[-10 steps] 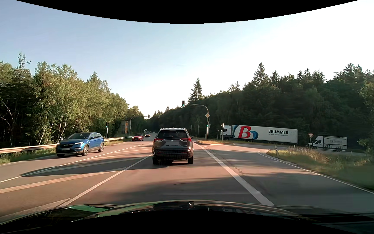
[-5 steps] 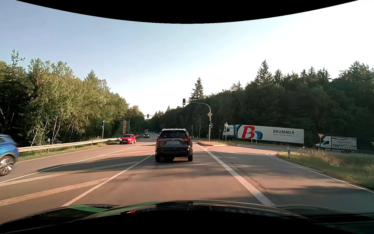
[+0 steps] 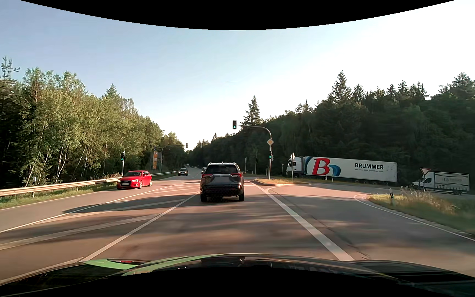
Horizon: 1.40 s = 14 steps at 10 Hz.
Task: Follow the waypoints while adhering to traffic rules and regulations
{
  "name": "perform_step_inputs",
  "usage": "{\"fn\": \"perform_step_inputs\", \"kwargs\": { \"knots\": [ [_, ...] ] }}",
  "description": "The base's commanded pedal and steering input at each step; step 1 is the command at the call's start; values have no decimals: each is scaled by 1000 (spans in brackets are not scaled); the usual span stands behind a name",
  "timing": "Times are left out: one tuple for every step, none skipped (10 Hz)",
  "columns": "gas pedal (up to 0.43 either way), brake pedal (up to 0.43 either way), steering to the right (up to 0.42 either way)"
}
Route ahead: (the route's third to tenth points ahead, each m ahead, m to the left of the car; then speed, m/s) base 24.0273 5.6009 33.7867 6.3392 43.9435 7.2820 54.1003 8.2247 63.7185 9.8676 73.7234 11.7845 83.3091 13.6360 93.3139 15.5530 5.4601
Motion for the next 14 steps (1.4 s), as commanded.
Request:
{"fn": "perform_step_inputs", "kwargs": {
  "knots": [
    [311,0,-9],
    [311,0,-9],
    [311,0,-9],
    [311,0,-9],
    [311,0,-9],
    [311,0,-9],
    [311,0,-8],
    [311,0,-8],
    [311,0,-8],
    [299,0,-8],
    [299,0,-8],
    [299,0,-9],
    [280,0,-8],
    [280,0,-8]
  ]
}}
